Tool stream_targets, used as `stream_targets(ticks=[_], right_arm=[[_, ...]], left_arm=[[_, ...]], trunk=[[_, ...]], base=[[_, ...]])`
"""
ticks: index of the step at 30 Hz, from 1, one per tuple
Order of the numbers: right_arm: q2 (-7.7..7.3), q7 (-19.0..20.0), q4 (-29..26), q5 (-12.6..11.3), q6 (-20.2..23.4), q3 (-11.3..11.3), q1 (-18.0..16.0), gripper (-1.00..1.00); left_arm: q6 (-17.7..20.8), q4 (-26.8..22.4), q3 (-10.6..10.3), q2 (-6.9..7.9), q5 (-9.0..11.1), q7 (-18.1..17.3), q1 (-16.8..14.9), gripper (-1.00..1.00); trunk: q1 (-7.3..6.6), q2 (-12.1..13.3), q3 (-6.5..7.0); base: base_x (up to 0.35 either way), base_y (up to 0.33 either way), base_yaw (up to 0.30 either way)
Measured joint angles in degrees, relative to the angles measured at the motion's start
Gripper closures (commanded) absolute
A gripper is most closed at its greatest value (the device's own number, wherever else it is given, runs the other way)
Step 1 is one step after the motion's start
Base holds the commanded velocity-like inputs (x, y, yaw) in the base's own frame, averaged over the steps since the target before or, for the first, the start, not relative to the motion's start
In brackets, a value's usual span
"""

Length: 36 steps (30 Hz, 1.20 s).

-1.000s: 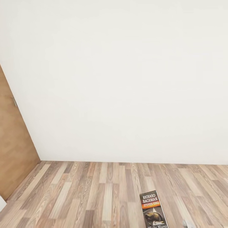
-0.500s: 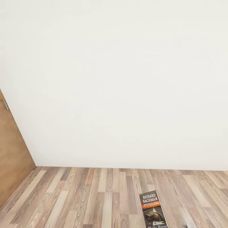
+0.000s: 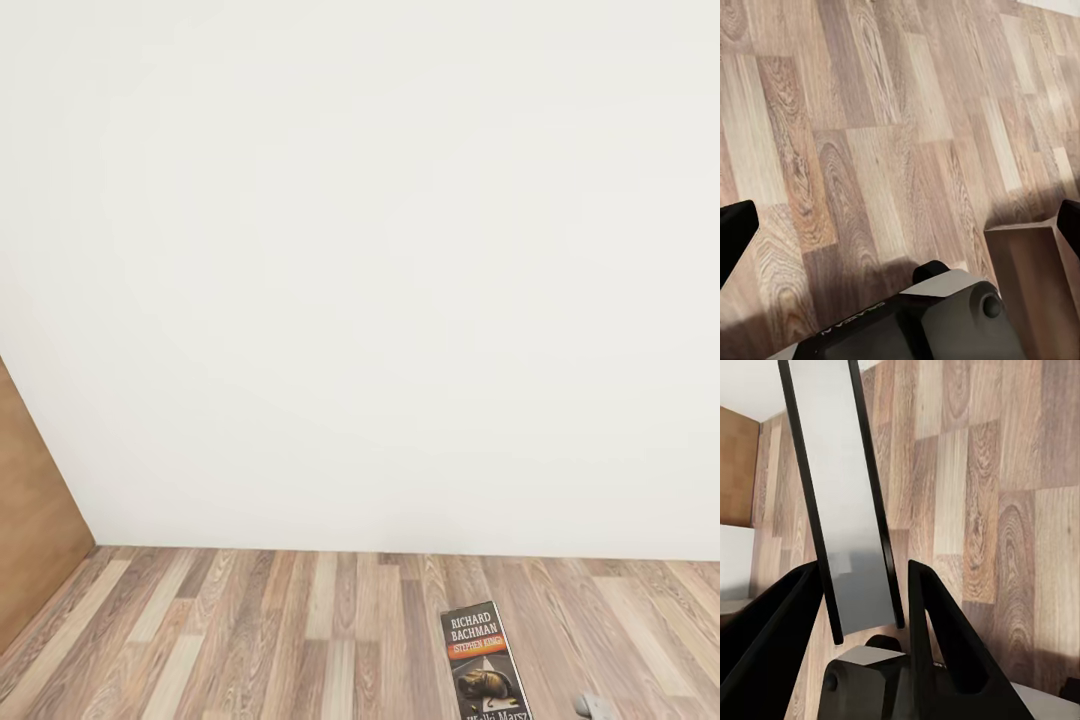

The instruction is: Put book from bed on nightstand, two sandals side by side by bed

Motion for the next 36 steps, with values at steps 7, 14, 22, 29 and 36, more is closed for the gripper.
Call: stream_targets(ticks=[7, 14, 22, 29, 36], right_arm=[[0.00, 0.0, 0.0, 0.0, 0.0, 0.0, 0.0, 1.00], [0.00, 0.0, 0.0, 0.0, 0.0, 0.0, 0.0, 1.00], [0.00, 0.0, 0.0, 0.0, 0.0, 0.0, 0.0, 1.00], [0.00, 0.0, 0.0, 0.0, 0.0, 0.0, 0.0, 1.00], [0.00, 0.0, 0.0, 0.0, 0.0, 0.0, 0.0, 1.00]], left_arm=[[0.0, 0.0, 0.0, 0.03, 0.0, 0.0, 0.0, -1.00], [0.0, 0.0, 0.0, 0.01, 0.0, 0.0, 0.0, -1.00], [0.0, 0.0, 0.0, 0.02, 0.0, 0.0, 0.0, -1.00], [0.0, 0.0, 0.0, 0.00, 0.0, 0.0, 0.0, -1.00], [0.0, 0.0, 0.0, 0.01, 0.0, 0.0, 0.0, -1.00]], trunk=[[0.00, 0.0, 0.00], [0.00, 0.0, 0.00], [0.00, 0.0, 0.00], [0.00, 0.0, 0.00], [0.00, 0.0, 0.00]], base=[[0.330, 0.000, 0.000], [0.330, 0.000, 0.000], [0.330, 0.000, 0.000], [0.330, 0.000, 0.000], [0.330, 0.000, 0.000]])
